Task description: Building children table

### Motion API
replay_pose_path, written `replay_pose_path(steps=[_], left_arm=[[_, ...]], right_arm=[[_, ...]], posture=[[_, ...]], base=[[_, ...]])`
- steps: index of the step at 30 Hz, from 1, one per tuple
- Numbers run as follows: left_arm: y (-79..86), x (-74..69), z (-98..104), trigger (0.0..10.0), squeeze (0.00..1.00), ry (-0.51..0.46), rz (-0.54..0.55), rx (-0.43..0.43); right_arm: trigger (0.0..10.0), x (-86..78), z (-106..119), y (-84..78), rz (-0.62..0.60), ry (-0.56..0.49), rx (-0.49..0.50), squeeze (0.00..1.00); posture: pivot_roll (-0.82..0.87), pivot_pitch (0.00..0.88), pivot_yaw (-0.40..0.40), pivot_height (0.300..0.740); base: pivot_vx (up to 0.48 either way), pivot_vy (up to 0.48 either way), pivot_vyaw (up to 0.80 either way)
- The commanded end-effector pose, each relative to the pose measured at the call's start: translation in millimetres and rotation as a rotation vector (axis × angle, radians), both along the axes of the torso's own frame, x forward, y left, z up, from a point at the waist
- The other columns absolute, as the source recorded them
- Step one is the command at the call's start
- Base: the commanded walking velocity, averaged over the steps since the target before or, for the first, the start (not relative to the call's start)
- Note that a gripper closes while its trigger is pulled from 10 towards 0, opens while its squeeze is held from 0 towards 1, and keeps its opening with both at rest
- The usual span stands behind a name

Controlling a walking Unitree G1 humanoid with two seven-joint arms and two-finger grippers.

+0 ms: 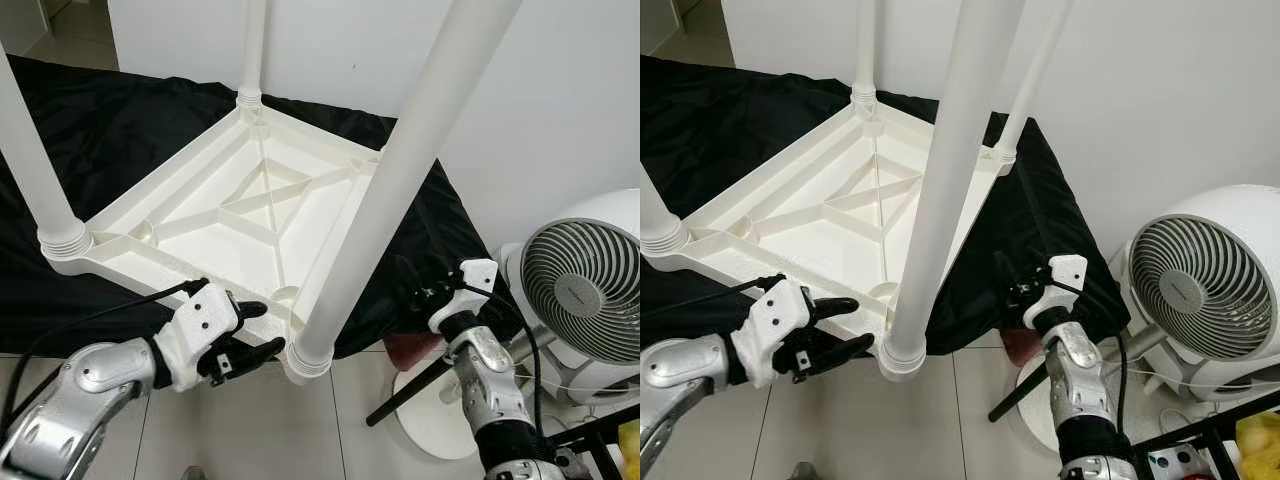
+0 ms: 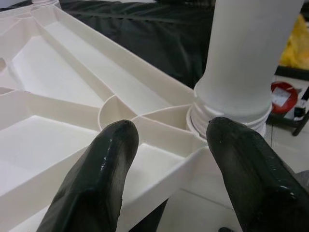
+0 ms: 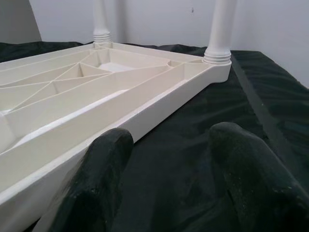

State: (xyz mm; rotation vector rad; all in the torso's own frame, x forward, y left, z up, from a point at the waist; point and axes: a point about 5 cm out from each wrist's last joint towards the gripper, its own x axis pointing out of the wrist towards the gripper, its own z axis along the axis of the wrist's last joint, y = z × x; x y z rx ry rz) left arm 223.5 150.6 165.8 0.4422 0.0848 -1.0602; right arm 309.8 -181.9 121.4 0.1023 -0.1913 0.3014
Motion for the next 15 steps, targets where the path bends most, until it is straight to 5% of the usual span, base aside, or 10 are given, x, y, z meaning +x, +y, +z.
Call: replay_pose_path(steps=[1, 15], left_arm=[[-4.8, -6.0, -7, 10.0, 0.0, 0.051, -0.113, 0.052], [-9.1, 21.9, -26, 10.0, 0.0, -0.124, -0.089, 0.274]], right_arm=[[10.0, -2.5, 2, -9.0, -0.018, 0.014, -0.006, 0.0], [10.0, -2.0, 17, -10.9, -0.032, -0.004, -0.012, 0.0]], posture=[[0.15, 0.063, -0.173, 0.74], [0.12, 0.054, -0.163, 0.74]], base=[[0.0, 0.0, 0.0], [0.0, 0.0, 0.0]])
